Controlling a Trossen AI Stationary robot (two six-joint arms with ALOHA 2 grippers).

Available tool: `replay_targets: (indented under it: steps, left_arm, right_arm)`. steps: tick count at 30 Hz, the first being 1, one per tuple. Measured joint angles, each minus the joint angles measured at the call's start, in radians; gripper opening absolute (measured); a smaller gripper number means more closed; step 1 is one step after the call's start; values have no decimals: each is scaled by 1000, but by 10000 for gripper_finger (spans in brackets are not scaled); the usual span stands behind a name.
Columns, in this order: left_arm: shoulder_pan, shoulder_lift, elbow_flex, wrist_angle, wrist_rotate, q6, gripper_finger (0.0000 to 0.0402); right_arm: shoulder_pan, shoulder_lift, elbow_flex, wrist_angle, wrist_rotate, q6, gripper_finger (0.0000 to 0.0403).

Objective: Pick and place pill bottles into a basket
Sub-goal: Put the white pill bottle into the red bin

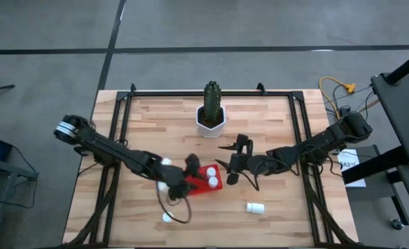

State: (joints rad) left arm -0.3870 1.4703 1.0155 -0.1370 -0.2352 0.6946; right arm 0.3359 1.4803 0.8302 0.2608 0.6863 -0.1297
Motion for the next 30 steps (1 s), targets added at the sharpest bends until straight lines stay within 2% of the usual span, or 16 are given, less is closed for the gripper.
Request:
replay_targets:
  steps: [6,9,12,16,20,25,30]
  left_arm:
    - [1,-269,-281,285,-9,-16,210]
    - [1,-407,-405,437,-43,-8,210]
    - [1,-539,-491,498,-74,-15,210]
    - [1,-680,-550,496,-78,-36,210]
    - [1,-773,-583,496,-88,-36,210]
    - [1,-825,-602,493,-94,-36,210]
    - [1,-826,-605,494,-95,-36,210]
  right_arm:
    - [2,-1,31,-70,-70,73,226]
    - [5,-2,90,-228,-137,178,226]
    - [11,-2,176,-446,-248,318,226]
    - [26,-1,310,-742,-409,499,226]
    - [52,-1,431,-937,-522,636,226]
    - [125,0,518,-1075,-590,782,226]
    - [229,11,536,-1159,-593,954,226]
